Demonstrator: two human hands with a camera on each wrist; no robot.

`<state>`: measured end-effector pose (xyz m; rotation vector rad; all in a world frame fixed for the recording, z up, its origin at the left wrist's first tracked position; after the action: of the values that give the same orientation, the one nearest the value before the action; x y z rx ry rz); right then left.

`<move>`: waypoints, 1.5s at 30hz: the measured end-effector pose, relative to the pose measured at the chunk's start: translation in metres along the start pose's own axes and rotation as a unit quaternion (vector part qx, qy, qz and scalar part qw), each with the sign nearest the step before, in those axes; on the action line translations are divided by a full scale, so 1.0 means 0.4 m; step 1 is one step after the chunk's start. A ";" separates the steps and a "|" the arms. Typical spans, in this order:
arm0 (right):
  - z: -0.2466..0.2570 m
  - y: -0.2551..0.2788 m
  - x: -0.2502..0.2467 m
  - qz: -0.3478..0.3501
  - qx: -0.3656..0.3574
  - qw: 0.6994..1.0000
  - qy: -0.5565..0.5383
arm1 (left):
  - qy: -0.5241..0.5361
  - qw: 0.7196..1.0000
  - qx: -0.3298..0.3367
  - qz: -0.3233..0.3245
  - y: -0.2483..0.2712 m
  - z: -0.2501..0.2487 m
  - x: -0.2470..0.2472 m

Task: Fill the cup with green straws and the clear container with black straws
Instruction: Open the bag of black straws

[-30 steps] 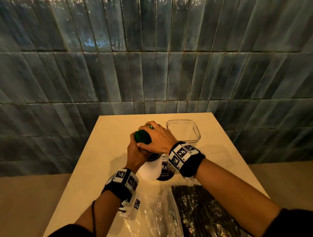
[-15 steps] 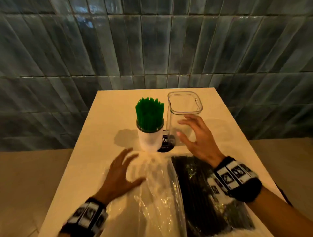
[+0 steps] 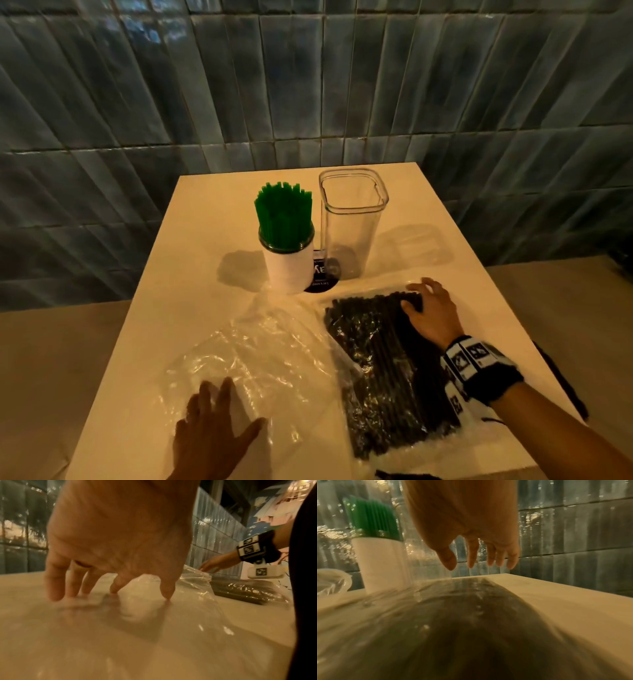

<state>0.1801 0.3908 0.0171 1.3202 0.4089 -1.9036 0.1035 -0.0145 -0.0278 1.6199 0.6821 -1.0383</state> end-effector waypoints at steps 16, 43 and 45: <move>0.106 -0.093 0.096 0.186 -0.166 0.954 0.169 | 0.058 0.992 -0.112 0.012 -0.017 -0.063 0.004; 0.002 0.042 -0.287 0.126 -0.220 0.967 0.013 | 0.571 0.771 0.227 -0.169 0.039 -0.518 -0.335; -0.057 0.020 -0.302 0.141 -0.181 0.973 0.027 | 0.596 0.758 0.214 -0.160 0.045 -0.510 -0.334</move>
<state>0.2212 0.4492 0.1174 1.1220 0.5376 -1.4787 0.1158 0.1841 0.1145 2.6087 1.6912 -0.2175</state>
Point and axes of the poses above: each hand's wrist, its own y-axis away from the middle knuckle, its own x-axis out of the palm, z = x × y, the point moved 5 cm from there along -y, towards the middle knuckle, and after that the axes turned 2 degrees about y, right-handed, at the moved point
